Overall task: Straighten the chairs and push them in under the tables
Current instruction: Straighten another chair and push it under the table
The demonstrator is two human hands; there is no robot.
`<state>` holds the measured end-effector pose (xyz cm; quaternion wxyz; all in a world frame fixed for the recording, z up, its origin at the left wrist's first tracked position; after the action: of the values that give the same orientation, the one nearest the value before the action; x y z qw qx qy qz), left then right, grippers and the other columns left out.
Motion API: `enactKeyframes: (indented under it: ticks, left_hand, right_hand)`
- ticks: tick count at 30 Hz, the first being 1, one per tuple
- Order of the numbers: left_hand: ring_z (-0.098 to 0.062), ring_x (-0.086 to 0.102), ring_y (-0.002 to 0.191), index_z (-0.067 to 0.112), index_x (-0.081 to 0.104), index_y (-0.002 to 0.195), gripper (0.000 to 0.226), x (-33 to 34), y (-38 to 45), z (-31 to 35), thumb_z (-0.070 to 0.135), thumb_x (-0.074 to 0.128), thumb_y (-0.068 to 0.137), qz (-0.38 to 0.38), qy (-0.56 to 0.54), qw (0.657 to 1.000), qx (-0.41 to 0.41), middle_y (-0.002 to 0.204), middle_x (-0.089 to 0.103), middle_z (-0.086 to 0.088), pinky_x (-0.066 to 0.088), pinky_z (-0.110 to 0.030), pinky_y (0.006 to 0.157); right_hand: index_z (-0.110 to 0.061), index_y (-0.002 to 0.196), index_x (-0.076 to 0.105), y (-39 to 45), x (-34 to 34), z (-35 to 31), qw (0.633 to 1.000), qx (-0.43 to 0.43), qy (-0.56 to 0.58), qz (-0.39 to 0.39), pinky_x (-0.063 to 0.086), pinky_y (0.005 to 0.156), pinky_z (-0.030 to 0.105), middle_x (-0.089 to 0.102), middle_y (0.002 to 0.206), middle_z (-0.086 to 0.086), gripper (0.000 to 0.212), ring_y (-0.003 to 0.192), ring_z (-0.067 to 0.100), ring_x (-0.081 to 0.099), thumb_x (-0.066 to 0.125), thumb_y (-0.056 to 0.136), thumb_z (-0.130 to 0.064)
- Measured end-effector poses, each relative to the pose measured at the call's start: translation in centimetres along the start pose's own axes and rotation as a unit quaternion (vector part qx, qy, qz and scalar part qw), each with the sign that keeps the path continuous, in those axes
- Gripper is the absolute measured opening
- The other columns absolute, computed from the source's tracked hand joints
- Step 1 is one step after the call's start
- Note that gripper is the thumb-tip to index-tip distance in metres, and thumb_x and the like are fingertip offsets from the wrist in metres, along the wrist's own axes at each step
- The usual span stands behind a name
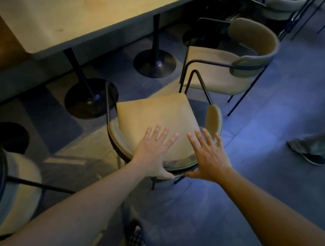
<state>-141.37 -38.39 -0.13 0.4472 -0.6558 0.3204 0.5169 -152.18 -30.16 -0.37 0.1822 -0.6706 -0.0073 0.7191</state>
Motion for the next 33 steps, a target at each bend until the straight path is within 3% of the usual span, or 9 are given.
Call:
enactKeyframes:
  ticks: [4, 6, 9, 11, 15, 22, 26, 30, 33]
  left_hand:
    - [-0.039, 0.006, 0.15, 0.025, -0.009, 0.156, 0.131, 3.5, 1.7, 0.8, 0.093, 0.05, 0.062, -0.06, -0.012, 0.998, -0.003, 0.165, 0.011, -0.014, 0.009, -0.054, 0.119]
    - [-0.037, 0.024, 0.144, 0.025, 0.008, 0.156, 0.126, 5.2, 1.9, 1.2, 0.092, 0.055, 0.06, -0.091, -0.028, 0.995, -0.003, 0.157, 0.03, -0.014, 0.023, -0.051, 0.115]
    - [-0.029, 0.058, 0.113, 0.025, 0.047, 0.14, 0.097, 6.9, 2.0, 1.4, 0.085, 0.059, 0.066, -0.13, -0.068, 0.989, -0.036, 0.123, 0.064, -0.006, 0.047, -0.039, 0.088]
    - [-0.028, 0.064, 0.101, 0.022, 0.061, 0.125, 0.073, 7.1, 2.1, 1.1, 0.073, 0.065, 0.073, -0.132, -0.082, 0.986, -0.06, 0.108, 0.069, -0.003, 0.05, -0.036, 0.079]
    - [-0.029, 0.065, 0.096, 0.016, 0.066, 0.111, 0.053, 6.5, 2.0, 0.5, 0.057, 0.069, 0.078, -0.125, -0.088, 0.985, -0.081, 0.102, 0.069, -0.006, 0.046, -0.034, 0.072]
    - [-0.027, 0.063, 0.077, 0.015, 0.06, 0.078, 0.041, 6.2, 0.9, -3.7, 0.054, 0.074, 0.075, -0.134, -0.132, 0.977, -0.101, 0.075, 0.062, -0.004, 0.044, -0.032, 0.062]
    - [-0.028, 0.065, 0.083, 0.014, 0.069, 0.084, 0.038, 6.7, 0.4, -9.7, 0.05, 0.073, 0.072, -0.135, -0.168, 0.967, -0.134, 0.082, 0.07, -0.006, 0.052, -0.034, 0.071]
    - [-0.026, 0.064, 0.077, 0.015, 0.069, 0.082, 0.038, 7.0, 0.0, -14.9, 0.051, 0.073, 0.072, -0.126, -0.159, 0.97, -0.132, 0.075, 0.065, -0.003, 0.048, -0.031, 0.062]
    - [-0.025, 0.062, 0.08, 0.017, 0.067, 0.083, 0.039, 7.5, -0.3, -18.4, 0.054, 0.072, 0.072, -0.107, -0.169, 0.969, -0.142, 0.075, 0.064, -0.001, 0.051, -0.033, 0.066]
  right_hand:
    - [-0.018, 0.155, -0.009, 0.8, 3.5, 2.0, 0.998, -0.008, -0.03, -0.053, 0.0, 0.116, 0.061, 0.006, 0.164, 0.015, 0.131, 0.15, 0.037, -0.001, 0.06, 0.066, -0.085]
    - [-0.02, 0.156, -0.001, 1.2, 5.2, 2.2, 0.996, -0.033, -0.041, -0.076, 0.0, 0.116, 0.062, 0.014, 0.162, 0.014, 0.126, 0.149, 0.037, 0.005, 0.065, 0.068, -0.08]
    - [-0.023, 0.15, 0.032, 2.1, 6.1, 1.7, 0.993, -0.078, -0.054, -0.066, -0.002, 0.114, 0.064, 0.043, 0.149, 0.011, 0.102, 0.143, 0.037, 0.026, 0.072, 0.068, -0.07]
    - [-0.024, 0.133, 0.054, 3.3, 5.8, 1.2, 0.991, -0.106, -0.053, -0.059, 0.002, 0.113, 0.063, 0.061, 0.13, 0.006, 0.078, 0.133, 0.036, 0.041, 0.074, 0.069, -0.064]
    - [-0.029, 0.103, 0.067, 5.1, 5.3, 0.6, 0.983, -0.13, -0.086, -0.092, 0.035, 0.094, 0.042, 0.07, 0.099, -0.005, 0.048, 0.096, 0.023, 0.061, 0.07, 0.07, -0.063]
    - [-0.031, 0.099, 0.067, 7.6, 4.6, -2.0, 0.98, -0.145, -0.098, -0.093, 0.035, 0.084, 0.04, 0.068, 0.093, -0.01, 0.042, 0.089, 0.019, 0.062, 0.063, 0.07, -0.062]
    - [-0.03, 0.097, 0.067, 11.0, 3.2, -5.8, 0.981, -0.153, -0.097, -0.075, 0.038, 0.083, 0.04, 0.069, 0.089, -0.009, 0.044, 0.086, 0.021, 0.063, 0.062, 0.069, -0.064]
    - [-0.028, 0.099, 0.066, 14.5, 1.6, -9.7, 0.98, -0.164, -0.09, -0.071, 0.036, 0.082, 0.039, 0.068, 0.091, -0.007, 0.047, 0.088, 0.023, 0.063, 0.061, 0.071, -0.065]
    - [-0.029, 0.101, 0.065, 17.0, 0.5, -12.0, 0.979, -0.165, -0.091, -0.071, 0.033, 0.079, 0.04, 0.068, 0.093, -0.006, 0.048, 0.089, 0.024, 0.062, 0.063, 0.071, -0.067]
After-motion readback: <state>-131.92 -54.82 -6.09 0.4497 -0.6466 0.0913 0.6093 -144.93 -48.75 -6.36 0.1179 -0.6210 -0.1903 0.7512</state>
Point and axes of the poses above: each hand's wrist, its own y-axis towards the middle knuckle, its own x-axis out of the palm, z = x × y, the point moved 10 cm from there along y, towards the middle knuckle
